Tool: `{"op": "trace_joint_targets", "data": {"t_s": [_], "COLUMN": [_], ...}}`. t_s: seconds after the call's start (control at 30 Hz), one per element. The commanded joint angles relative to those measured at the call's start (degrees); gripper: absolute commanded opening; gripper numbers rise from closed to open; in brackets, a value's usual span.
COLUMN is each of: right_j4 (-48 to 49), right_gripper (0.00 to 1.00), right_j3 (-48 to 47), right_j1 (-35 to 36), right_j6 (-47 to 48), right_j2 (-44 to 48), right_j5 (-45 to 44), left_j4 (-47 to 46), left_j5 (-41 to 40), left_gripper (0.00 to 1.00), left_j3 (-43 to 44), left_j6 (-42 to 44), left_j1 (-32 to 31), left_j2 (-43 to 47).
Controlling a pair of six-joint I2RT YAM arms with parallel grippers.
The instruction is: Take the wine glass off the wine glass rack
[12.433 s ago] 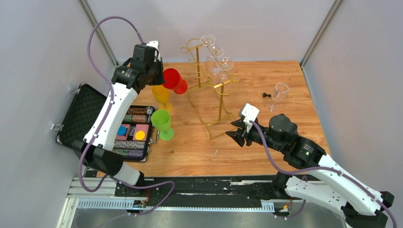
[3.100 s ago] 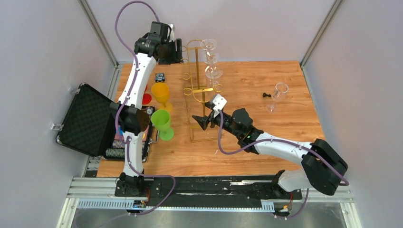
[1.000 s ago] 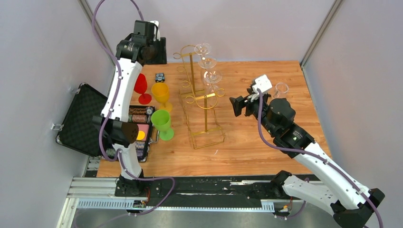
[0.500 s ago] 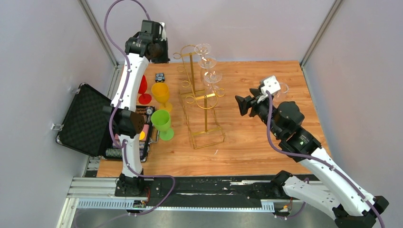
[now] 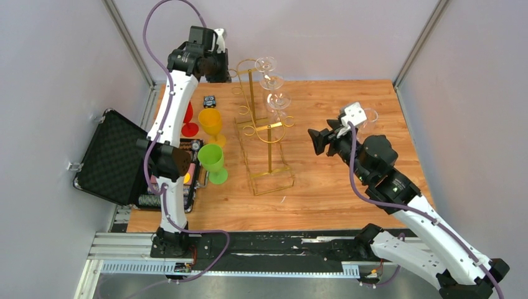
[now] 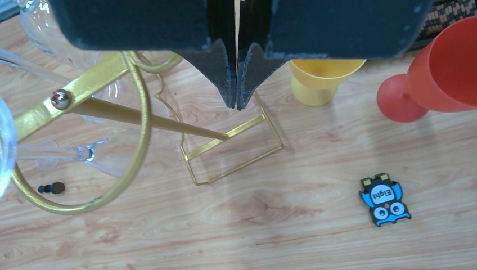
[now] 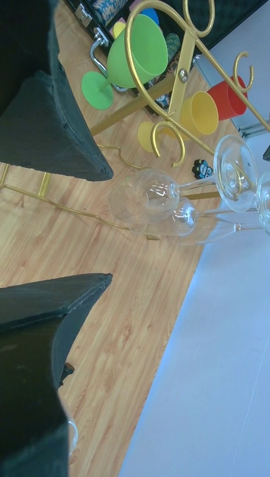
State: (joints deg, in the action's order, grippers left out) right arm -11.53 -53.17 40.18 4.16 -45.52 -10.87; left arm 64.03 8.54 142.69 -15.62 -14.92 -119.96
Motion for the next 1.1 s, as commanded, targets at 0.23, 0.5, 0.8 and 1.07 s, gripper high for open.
{"op": "trace_joint_targets", "data": {"t_s": [0.23,0.5,0.8,1.07], "right_j4": [-0.6,-1.6,-2.0,-2.0], "right_gripper": [0.62,0.63,0.63,0.64], "right_j3": [1.1,0.7,0.5,-1.6], "right_j1": [-0.4,-0.3,-0.4,-0.4], "right_j6": [-1.3,-1.0,-1.2,-2.6], "right_j2": [2.5,3.2,3.2,0.1], "right_j5": [0.5,-0.1,0.1,0.2], "left_j4": [-2.6,-3.6,-3.4,-3.3], "left_j5": [4.1,6.4,5.3,6.7], "left_gripper": [0.0,0.0,0.0,0.0], "left_j3": [3.7,5.0,4.7,5.7], "left_j6": [1.8,1.0,1.3,0.4], "left_j1": [-1.9,-2.7,-2.9,-2.9], "left_j2": [-2.4,-4.5,-4.3,-5.3]}}
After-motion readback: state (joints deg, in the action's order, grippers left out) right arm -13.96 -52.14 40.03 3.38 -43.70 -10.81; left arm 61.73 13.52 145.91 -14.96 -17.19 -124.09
